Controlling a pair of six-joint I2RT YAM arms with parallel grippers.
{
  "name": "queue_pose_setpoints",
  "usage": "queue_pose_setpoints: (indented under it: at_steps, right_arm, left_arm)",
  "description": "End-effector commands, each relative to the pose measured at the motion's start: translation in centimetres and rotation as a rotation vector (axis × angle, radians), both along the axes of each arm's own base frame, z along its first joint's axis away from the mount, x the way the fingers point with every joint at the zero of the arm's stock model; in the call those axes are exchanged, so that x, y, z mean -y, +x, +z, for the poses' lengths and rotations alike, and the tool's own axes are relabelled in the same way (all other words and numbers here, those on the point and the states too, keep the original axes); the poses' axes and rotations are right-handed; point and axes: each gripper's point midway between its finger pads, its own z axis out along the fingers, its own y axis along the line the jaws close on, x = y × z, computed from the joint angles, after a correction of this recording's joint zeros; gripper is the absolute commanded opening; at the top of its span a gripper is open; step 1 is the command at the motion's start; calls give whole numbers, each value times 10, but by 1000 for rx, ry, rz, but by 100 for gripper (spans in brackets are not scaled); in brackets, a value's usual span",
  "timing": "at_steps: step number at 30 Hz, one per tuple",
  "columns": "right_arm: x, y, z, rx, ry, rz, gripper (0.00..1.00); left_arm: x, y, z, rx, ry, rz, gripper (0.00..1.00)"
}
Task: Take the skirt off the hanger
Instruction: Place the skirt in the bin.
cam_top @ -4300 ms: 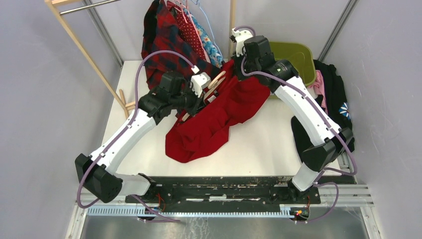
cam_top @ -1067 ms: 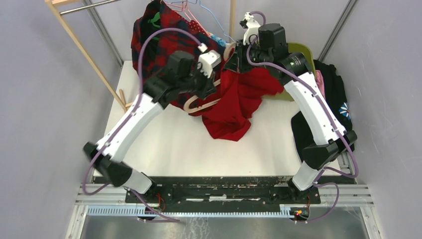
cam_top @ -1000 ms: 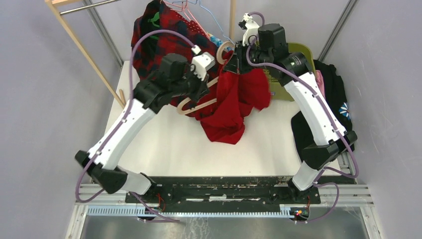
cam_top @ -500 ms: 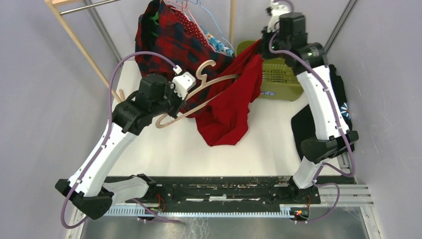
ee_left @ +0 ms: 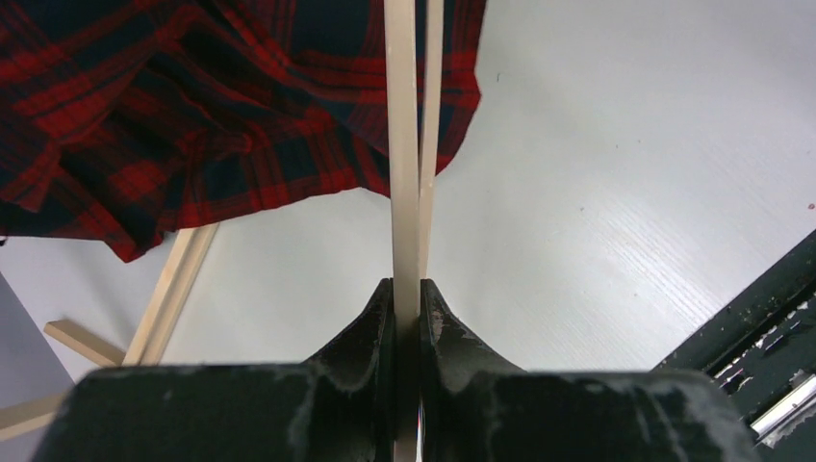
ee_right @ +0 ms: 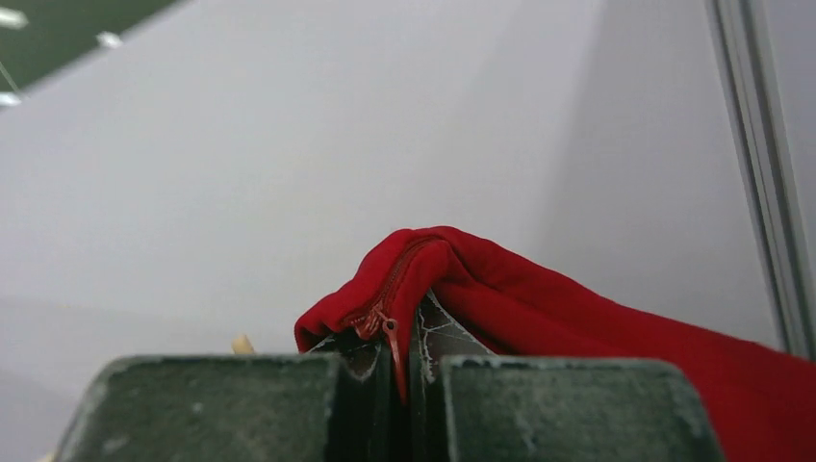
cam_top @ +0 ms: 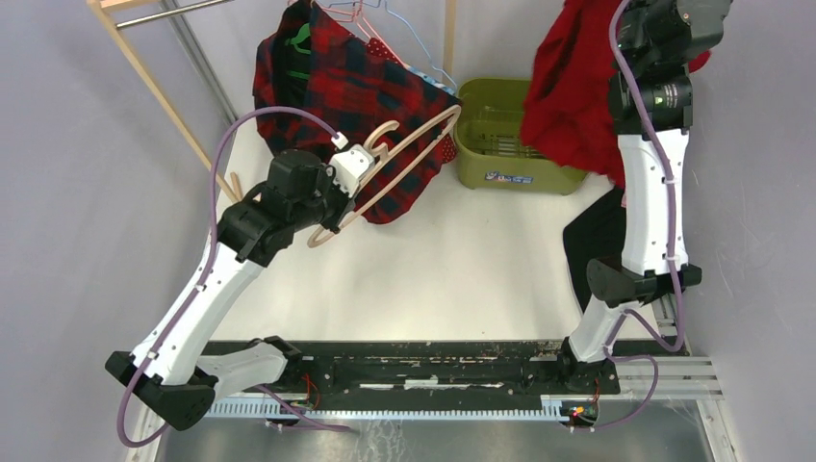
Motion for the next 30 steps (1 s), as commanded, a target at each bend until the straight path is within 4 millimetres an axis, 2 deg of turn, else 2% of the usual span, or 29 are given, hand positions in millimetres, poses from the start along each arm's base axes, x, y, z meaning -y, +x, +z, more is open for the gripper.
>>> queue_pose_setpoints:
  at_steps: [1,3,10,13,18,21,24,25,27,30]
  right_arm:
    - [18,-46,85,416,167,4,1]
    - [15,-22,75,407,190,17,1]
    - [10,69,9,260,291,133,1]
    - [-5,90,-12,194,299,219,1]
    - [-25,101,-39,78,280,307,1]
    - [-30,119,-90,-71,261,304,1]
    - [-21,134,-152,-237,252,261,1]
    - [-17,140,-179,-308,259,251,1]
    - [-4,143,-220,-424,282,231,1]
    - [2,127,-280,-594,287,195,1]
  left_arm:
    - [-1,4,9,36,-36,26,3]
    - [0,4,6,27,-48,35,3]
    - [-2,5,-3,-5,-51,76,3]
    - [-3,7,-9,-26,-28,82,3]
    - [7,15,-9,-33,-26,52,3]
    - [15,20,-5,-36,-32,23,3]
    - [19,22,-6,-43,-34,6,3]
    - [19,21,-7,-48,-30,5,3]
    - [17,20,-8,-48,-23,8,3]
    - [14,19,-7,-44,-11,7,3]
